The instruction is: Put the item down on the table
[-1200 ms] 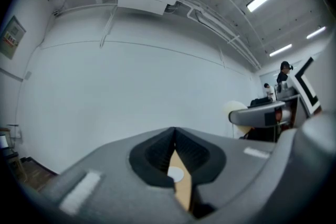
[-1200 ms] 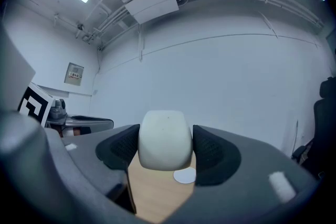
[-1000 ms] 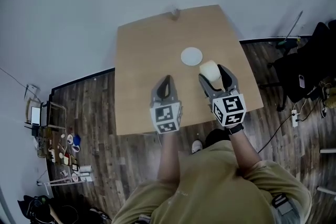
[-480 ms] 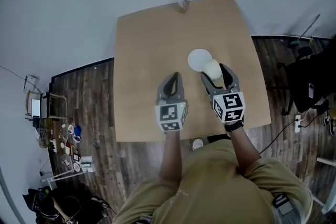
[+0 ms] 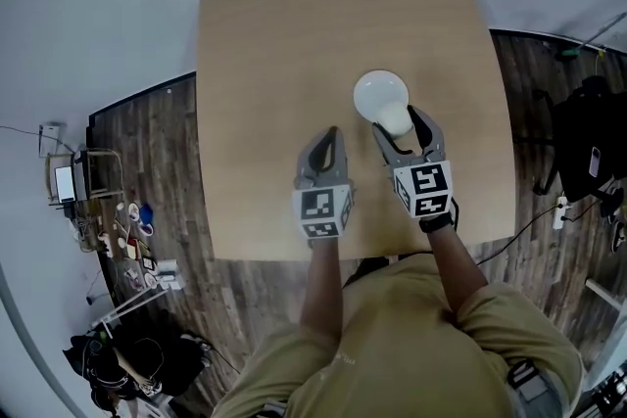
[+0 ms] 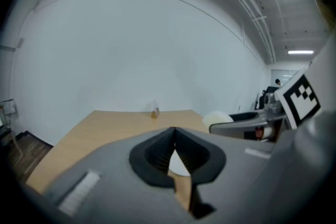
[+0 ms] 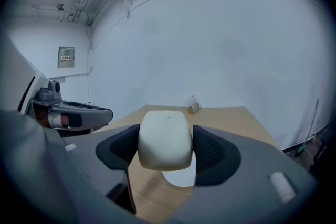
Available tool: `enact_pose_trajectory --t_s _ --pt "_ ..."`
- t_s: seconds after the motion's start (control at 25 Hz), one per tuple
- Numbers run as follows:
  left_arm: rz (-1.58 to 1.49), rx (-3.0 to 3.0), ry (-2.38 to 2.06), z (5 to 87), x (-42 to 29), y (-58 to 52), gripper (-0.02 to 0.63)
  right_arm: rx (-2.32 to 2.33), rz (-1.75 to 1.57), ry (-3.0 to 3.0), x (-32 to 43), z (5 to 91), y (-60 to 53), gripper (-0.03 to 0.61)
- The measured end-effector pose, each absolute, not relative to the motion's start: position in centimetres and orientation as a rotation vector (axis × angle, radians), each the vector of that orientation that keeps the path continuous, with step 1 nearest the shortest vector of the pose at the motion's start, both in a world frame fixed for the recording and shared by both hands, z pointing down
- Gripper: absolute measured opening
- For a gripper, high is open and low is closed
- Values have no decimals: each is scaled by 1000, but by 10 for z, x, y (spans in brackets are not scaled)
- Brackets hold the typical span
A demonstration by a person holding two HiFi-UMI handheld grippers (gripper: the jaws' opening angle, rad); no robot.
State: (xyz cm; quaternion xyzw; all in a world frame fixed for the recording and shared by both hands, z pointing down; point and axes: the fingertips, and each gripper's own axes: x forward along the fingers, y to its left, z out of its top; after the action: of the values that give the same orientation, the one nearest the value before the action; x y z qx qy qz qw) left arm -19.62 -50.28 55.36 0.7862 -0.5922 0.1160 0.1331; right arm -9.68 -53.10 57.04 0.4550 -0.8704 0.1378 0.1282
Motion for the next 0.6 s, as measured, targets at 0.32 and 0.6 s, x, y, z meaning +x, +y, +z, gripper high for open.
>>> enact_pose_trajectory --t_s 0.32,0.6 --pt "424 2193 -1648 621 -206 -511 2 1210 419 -2473 -111 646 -578 318" --pt "472 2173 -1597 665 -207 -511 2 956 298 -2464 -119 695 -591 318"
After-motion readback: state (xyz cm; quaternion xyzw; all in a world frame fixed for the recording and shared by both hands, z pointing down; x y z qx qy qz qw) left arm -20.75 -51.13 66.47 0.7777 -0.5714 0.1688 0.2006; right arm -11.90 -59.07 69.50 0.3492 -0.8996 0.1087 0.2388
